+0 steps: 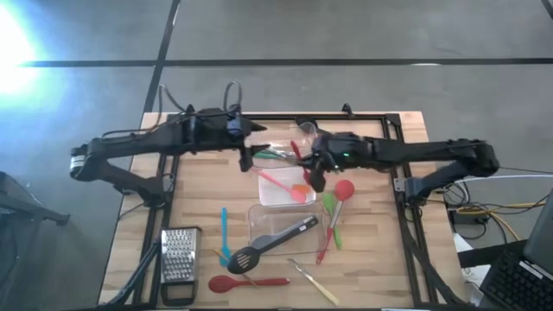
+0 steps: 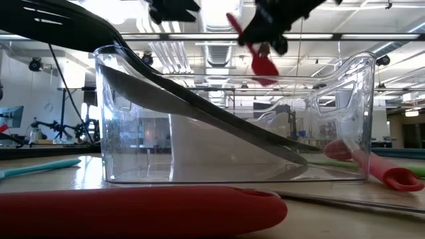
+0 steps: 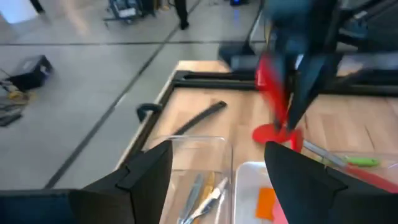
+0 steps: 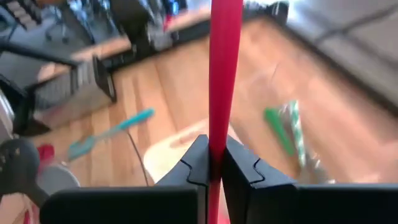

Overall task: Pick & Place Kitchen Items
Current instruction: Put the red spatula into the white bin

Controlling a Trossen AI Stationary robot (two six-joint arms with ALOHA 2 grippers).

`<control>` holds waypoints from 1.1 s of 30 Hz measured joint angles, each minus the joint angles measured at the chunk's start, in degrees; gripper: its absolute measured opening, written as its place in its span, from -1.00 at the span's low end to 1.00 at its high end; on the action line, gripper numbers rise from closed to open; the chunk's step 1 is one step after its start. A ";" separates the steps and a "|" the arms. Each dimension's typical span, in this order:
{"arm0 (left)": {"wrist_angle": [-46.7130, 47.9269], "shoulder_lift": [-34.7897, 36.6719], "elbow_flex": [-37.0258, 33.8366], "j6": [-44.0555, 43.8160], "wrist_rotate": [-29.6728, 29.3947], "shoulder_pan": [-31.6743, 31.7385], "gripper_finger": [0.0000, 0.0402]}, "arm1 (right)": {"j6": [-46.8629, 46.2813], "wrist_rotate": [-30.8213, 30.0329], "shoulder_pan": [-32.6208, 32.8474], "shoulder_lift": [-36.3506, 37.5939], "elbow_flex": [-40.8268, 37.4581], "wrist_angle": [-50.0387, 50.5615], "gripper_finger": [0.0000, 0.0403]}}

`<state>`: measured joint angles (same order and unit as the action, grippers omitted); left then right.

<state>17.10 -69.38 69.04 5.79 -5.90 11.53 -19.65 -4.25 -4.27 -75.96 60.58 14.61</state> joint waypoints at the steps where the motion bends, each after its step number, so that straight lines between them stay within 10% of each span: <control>1: 0.05 1.06 -0.02 -0.07 -0.77 0.00 0.29 | -0.49 1.64 -0.67 -1.65 0.46 0.33 -0.94; 15: 1.45 8.80 0.00 0.46 -4.80 0.00 0.29 | 3.79 5.96 -1.99 -22.96 20.90 19.14 -0.94; 33: 2.03 9.63 0.00 4.73 -6.33 0.00 0.29 | 4.62 11.10 -1.90 -33.91 22.43 19.26 -0.94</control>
<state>19.14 -59.75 69.04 10.52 -12.23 11.53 -15.03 6.85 -6.17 -109.87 83.00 33.87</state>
